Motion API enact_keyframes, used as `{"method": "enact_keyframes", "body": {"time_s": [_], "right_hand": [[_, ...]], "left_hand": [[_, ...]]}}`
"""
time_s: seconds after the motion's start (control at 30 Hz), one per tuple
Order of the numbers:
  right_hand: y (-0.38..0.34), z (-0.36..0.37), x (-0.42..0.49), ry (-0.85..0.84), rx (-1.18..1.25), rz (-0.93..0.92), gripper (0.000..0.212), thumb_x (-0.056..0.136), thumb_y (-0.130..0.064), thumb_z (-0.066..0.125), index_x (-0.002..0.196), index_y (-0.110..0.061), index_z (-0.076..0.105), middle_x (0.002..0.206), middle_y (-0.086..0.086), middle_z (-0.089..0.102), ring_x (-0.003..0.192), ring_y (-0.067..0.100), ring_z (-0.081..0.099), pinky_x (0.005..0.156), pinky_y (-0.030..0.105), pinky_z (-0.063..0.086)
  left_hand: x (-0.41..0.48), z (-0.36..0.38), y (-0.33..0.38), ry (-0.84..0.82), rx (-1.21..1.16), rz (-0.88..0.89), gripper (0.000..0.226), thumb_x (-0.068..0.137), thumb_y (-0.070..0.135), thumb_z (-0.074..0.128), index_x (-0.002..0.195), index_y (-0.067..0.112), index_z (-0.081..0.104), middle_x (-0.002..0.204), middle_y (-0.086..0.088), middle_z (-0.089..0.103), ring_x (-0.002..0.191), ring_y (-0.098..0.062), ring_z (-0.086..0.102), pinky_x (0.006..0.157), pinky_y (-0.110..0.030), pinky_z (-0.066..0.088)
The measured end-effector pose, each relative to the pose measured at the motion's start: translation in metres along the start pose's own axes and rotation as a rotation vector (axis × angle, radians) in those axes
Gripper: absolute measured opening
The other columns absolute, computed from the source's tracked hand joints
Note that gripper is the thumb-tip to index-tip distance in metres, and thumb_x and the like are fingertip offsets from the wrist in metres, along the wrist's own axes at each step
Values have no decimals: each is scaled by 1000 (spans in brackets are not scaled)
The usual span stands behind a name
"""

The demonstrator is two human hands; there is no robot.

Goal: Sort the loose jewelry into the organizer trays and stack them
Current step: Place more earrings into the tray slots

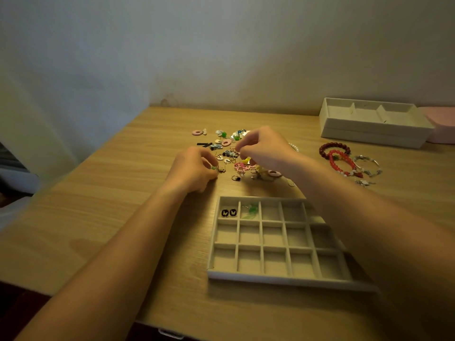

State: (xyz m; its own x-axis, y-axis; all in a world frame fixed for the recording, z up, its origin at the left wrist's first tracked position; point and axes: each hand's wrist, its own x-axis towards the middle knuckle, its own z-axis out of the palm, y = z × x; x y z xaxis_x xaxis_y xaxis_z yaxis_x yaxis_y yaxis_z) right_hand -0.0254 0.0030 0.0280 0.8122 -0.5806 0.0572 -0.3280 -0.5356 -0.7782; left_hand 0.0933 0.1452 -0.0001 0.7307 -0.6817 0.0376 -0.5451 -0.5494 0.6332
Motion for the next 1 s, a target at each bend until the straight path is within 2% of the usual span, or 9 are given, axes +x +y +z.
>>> {"method": "enact_keyframes", "body": {"time_s": [0.1, 0.2, 0.33, 0.43, 0.53, 0.6, 0.7, 0.9, 1.0], "right_hand": [[-6, -6, -9, -6, 39, -4, 19, 95, -5, 62, 98, -15, 77, 93, -1, 71, 86, 16, 67, 77, 33, 61], [-13, -12, -20, -17, 84, -30, 18, 96, -7, 62, 99, -17, 76, 92, -1, 71, 83, 13, 65, 76, 33, 58], [-24, -20, -33, -87, 99, -93, 25, 97, -8, 61, 115, -21, 71, 106, -4, 69, 94, 8, 64, 71, 21, 53], [-34, -23, -43, -150, 159, -119, 29, 96, -11, 65, 122, -24, 66, 113, -5, 69, 100, 7, 64, 76, 24, 55], [-42, -26, -54, -188, 255, -103, 21, 94, -18, 70, 114, -22, 66, 107, 2, 74, 98, 18, 71, 87, 41, 61], [-45, -30, -61, -200, 315, -102, 14, 92, -15, 73, 106, -18, 70, 101, 9, 76, 89, 20, 74, 88, 46, 59], [-44, -37, -71, -235, 400, -76, 14, 91, -9, 73, 104, -13, 71, 94, 10, 77, 79, 20, 73, 83, 42, 61], [-37, -47, -85, -241, 491, -19, 15, 91, -3, 71, 106, -5, 69, 88, 10, 73, 79, 22, 72, 73, 31, 62], [-33, -51, -89, -223, 541, -38, 11, 92, 0, 69, 102, -4, 71, 84, 10, 72, 76, 21, 70, 74, 31, 61]], "left_hand": [[-6, -8, 6, 21, -132, -31, 22, 78, 10, 83, 89, 25, 71, 90, 2, 67, 78, -11, 63, 60, -20, 46], [-14, -24, 17, 60, -261, 5, 26, 76, 4, 81, 85, 25, 69, 86, 0, 67, 74, -15, 62, 62, -26, 49], [-29, -49, 38, 27, -412, 73, 26, 80, 1, 79, 93, 20, 69, 89, -3, 70, 78, -14, 66, 64, -25, 52], [-44, -62, 54, -62, -566, 109, 25, 82, 1, 77, 102, 15, 68, 91, -4, 74, 81, -15, 70, 67, -24, 55], [-57, -68, 63, -186, -775, 99, 27, 84, -2, 73, 107, 10, 67, 90, -4, 74, 78, -15, 71, 66, -23, 58], [-62, -69, 64, -251, -897, 65, 29, 84, -6, 70, 110, 8, 66, 92, -6, 73, 78, -16, 71, 66, -23, 59], [-66, -69, 63, -332, -1025, 22, 32, 85, -9, 66, 113, 6, 65, 97, -9, 72, 77, -18, 70, 66, -23, 59], [-72, -61, 62, -414, -1162, -61, 28, 91, -9, 54, 112, 8, 65, 99, -11, 67, 71, -16, 63, 62, -22, 55], [-74, -49, 64, -453, -1207, -119, 20, 89, 4, 60, 107, 10, 65, 93, -7, 63, 70, -12, 59, 62, -21, 51]]}}
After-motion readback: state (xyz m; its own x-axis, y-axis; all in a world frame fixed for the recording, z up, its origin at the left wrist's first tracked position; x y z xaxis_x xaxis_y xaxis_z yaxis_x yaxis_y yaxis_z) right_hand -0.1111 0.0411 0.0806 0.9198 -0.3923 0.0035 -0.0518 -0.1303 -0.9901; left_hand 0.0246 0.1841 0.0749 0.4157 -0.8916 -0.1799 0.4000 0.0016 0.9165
